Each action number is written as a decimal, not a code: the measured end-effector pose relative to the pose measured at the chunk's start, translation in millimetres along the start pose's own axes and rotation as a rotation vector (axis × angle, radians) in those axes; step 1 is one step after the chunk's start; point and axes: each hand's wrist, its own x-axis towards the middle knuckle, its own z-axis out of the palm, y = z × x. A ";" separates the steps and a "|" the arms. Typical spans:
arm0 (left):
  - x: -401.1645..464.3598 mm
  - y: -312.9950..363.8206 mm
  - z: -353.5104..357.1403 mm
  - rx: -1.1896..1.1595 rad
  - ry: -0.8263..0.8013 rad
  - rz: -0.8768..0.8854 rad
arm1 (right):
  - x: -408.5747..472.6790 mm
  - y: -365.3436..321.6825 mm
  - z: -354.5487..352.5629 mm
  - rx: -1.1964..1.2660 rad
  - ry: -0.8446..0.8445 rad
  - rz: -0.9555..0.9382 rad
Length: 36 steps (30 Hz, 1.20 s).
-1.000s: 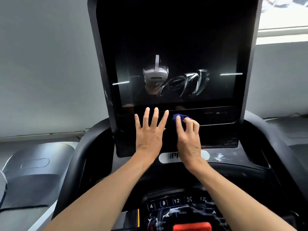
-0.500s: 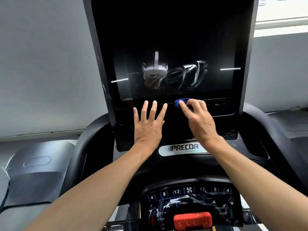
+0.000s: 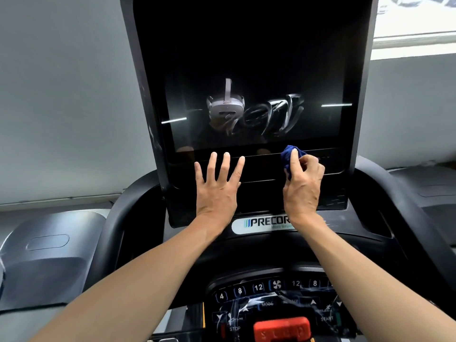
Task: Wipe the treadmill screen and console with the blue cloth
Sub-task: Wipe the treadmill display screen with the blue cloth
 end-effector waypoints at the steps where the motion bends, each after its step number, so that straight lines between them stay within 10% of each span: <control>1: 0.4 0.2 0.3 0.002 -0.002 0.000 | 0.3 -0.3 0.5 0.002 0.004 0.022; 4: 0.7 1.7 0.1 0.005 0.000 -0.003 | -4.6 -13.4 0.4 -0.001 -0.021 -0.027; 8: 0.0 1.0 1.3 0.015 0.019 -0.003 | 7.2 -25.5 -2.7 -0.015 -0.114 -0.576; 13: 1.4 0.9 -2.4 0.019 -0.019 0.000 | 20.1 1.9 -3.6 0.017 0.046 0.136; 19: 3.1 -0.2 -4.4 0.009 -0.024 0.001 | 19.3 -5.4 1.5 -0.063 -0.074 -0.444; 23: 2.3 3.2 -10.5 0.038 -0.046 -0.018 | 15.9 7.4 -8.9 0.019 0.014 0.274; 27: 13.2 20.6 -20.8 0.064 0.014 -0.050 | 4.1 2.4 -4.2 -0.047 -0.087 -0.431; 32: 33.1 52.6 -33.4 0.054 0.028 0.097 | 26.1 42.3 -18.3 0.016 0.051 0.173; 36: 40.2 74.2 -27.7 0.036 -0.011 0.109 | -4.6 26.4 -10.0 -0.013 -0.049 -0.274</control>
